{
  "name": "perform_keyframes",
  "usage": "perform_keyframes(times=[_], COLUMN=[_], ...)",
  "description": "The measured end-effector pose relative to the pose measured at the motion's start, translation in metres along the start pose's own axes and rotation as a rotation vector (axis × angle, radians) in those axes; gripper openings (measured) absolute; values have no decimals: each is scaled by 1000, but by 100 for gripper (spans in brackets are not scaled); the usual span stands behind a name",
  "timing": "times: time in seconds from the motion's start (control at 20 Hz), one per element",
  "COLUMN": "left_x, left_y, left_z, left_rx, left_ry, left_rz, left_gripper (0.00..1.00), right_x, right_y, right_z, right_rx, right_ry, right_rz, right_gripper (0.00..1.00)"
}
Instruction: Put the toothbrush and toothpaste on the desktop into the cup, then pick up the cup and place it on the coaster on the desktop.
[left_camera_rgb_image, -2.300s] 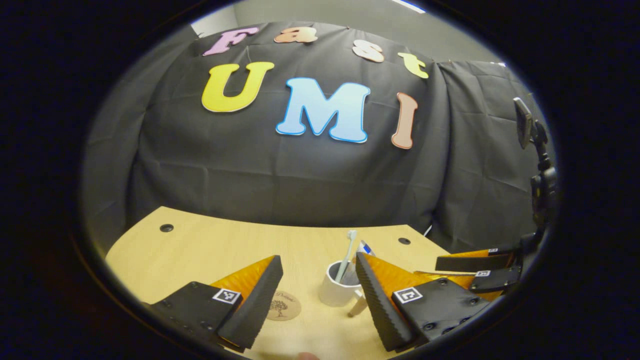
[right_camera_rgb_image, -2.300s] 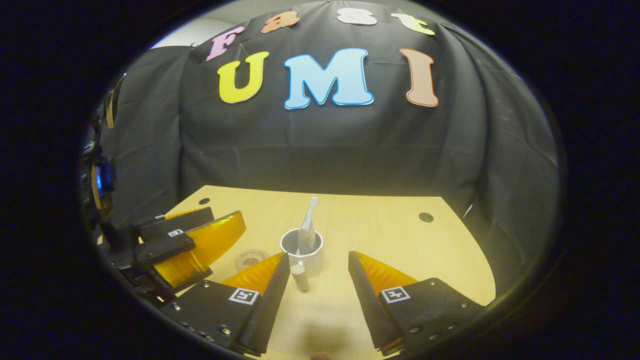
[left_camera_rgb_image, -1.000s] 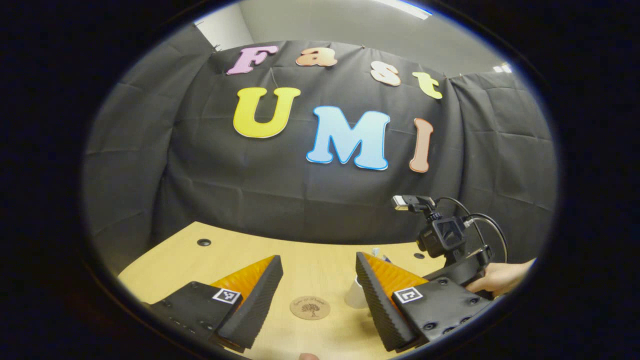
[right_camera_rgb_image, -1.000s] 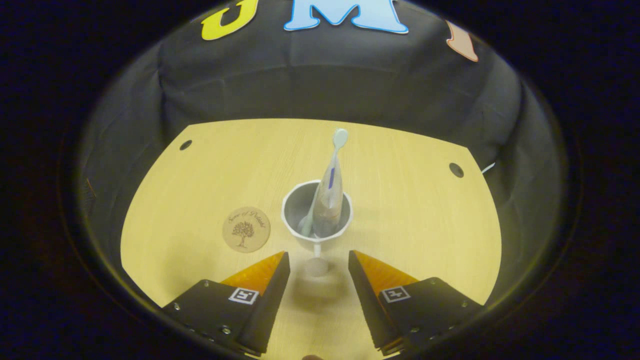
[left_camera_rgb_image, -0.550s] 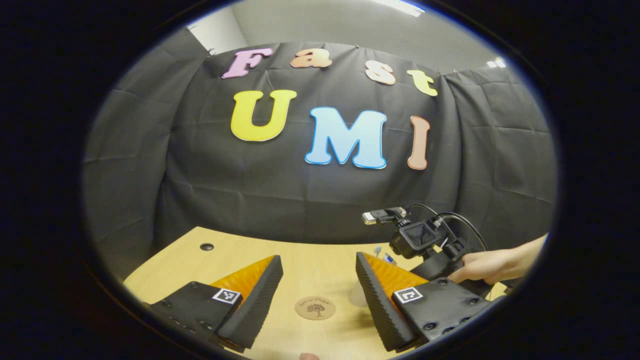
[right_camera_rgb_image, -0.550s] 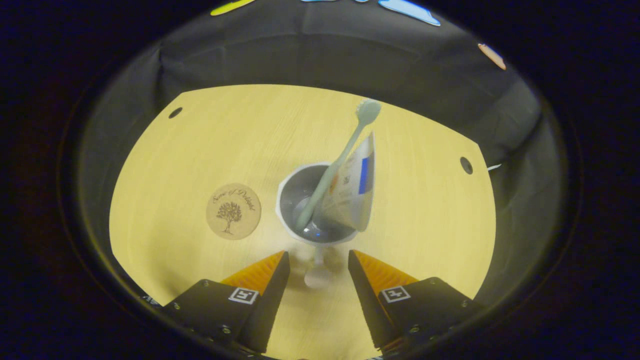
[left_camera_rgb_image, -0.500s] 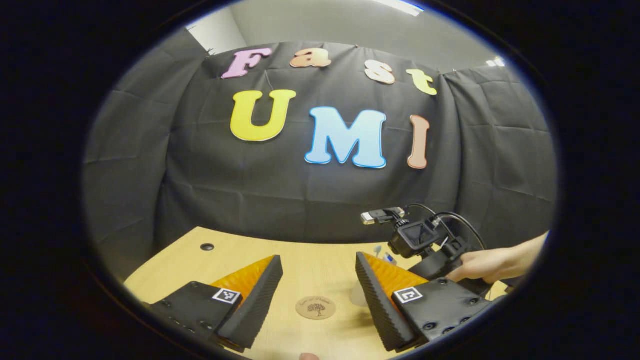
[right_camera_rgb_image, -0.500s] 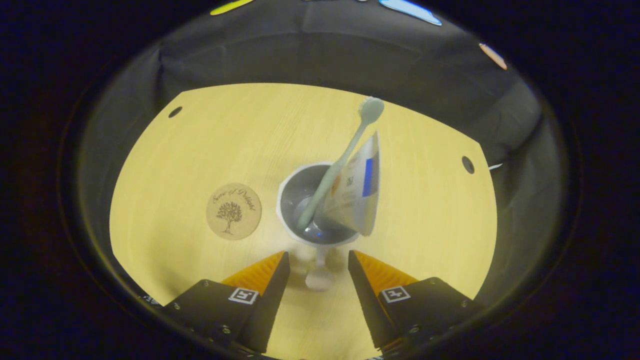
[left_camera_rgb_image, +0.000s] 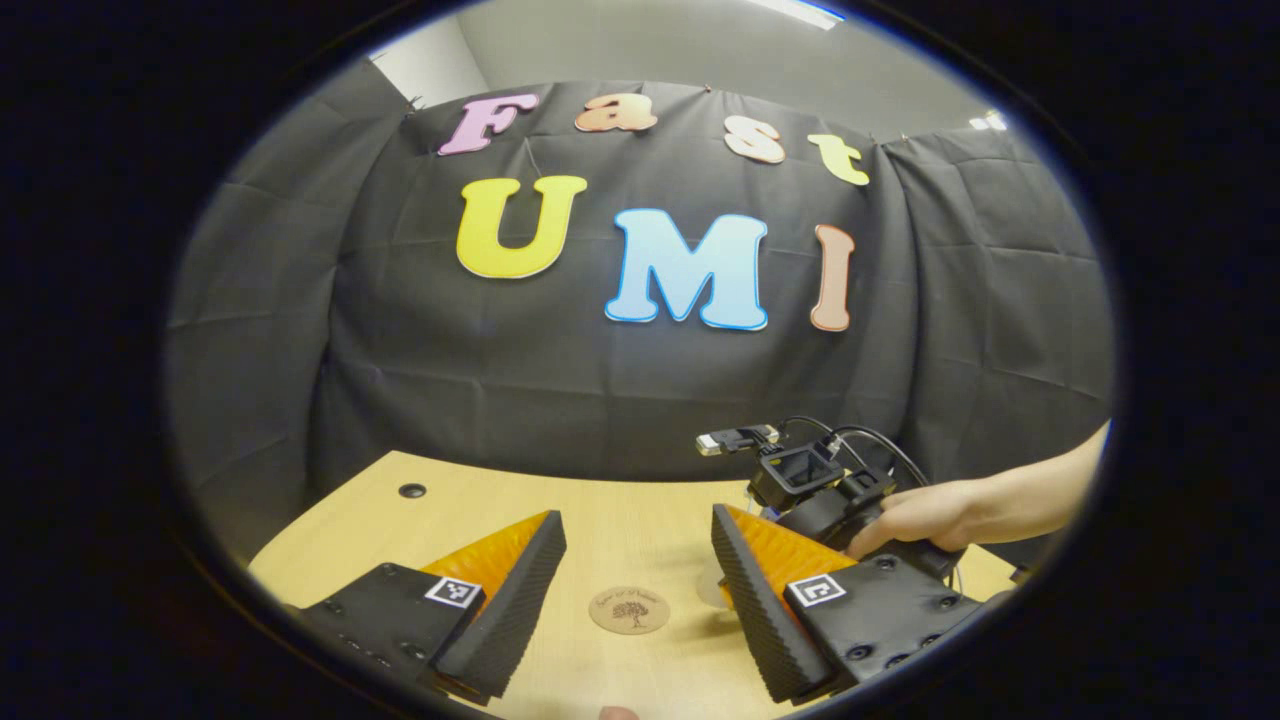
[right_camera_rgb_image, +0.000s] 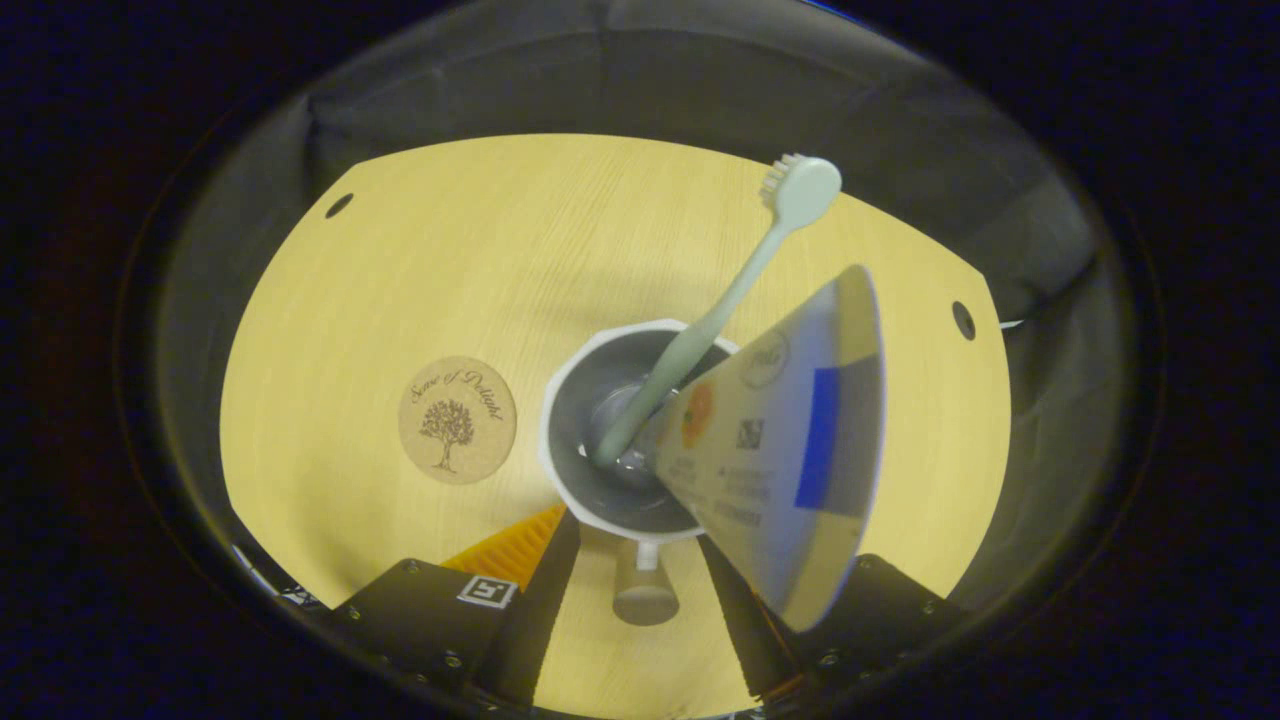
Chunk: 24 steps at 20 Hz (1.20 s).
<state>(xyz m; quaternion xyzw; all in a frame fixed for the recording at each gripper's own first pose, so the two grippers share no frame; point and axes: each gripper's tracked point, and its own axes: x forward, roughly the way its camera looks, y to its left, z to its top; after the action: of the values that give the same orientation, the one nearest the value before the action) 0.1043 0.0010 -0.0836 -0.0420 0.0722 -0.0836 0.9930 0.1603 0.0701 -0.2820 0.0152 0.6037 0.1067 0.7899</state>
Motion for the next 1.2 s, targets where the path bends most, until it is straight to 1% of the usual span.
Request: perform_keyframes(times=[0.2,0.25,0.3,0.35,0.4,0.45,0.5,0.55,0.6,0.65,0.7,0.75,0.8,1.0,1.05,1.15,1.2], left_x=[-2,-2,-3,-3,-4,-4,-5,-4,-4,-5,-5,-5,-5,-7,-7,-8,-9], left_y=[7,8,9,10,11,11,12,12,11,11,10,10,10,10,10,10,11], left_z=[-4,-4,-4,-5,-5,-5,-7,-7,-7,-9,-8,-9,-9,-9,-9,-9,-9], left_rx=[-8,-9,-11,-12,-12,-12,-13,-14,-15,-15,-14,-12,-10,-11,-10,-8,-7], left_ry=[10,11,12,12,14,15,16,19,20,21,20,22,23,22,22,22,21], left_rz=[14,17,19,21,23,24,25,25,25,25,23,23,24,24,24,24,25], left_gripper=[95,95,95,95,95,95,95,92,95,95,95,95,95,95,92,92,95], right_x=[8,8,12,13,15,14,16,18,20,16,20,10,19,19,18,17,15], right_y=[-3,-4,-5,-5,-9,-8,-8,-7,-8,-8,-7,-5,-6,-7,-7,-7,-7], right_z=[-1,-1,-2,-2,-3,-3,-4,-5,-5,-5,-8,-3,-7,-6,-6,-6,-6], right_rx=[-10,-7,-7,-9,-9,-10,-13,-12,-3,-4,-6,1,-2,-15,-13,-12,-12], right_ry=[32,41,48,53,56,59,66,72,74,77,80,75,75,58,53,48,44], right_rz=[-2,-5,-2,1,-13,-7,-2,5,4,11,18,23,27,32,34,36,36], right_gripper=[75,67,63,63,63,51,51,51,41,31,31,27,27,27,27,27,27])
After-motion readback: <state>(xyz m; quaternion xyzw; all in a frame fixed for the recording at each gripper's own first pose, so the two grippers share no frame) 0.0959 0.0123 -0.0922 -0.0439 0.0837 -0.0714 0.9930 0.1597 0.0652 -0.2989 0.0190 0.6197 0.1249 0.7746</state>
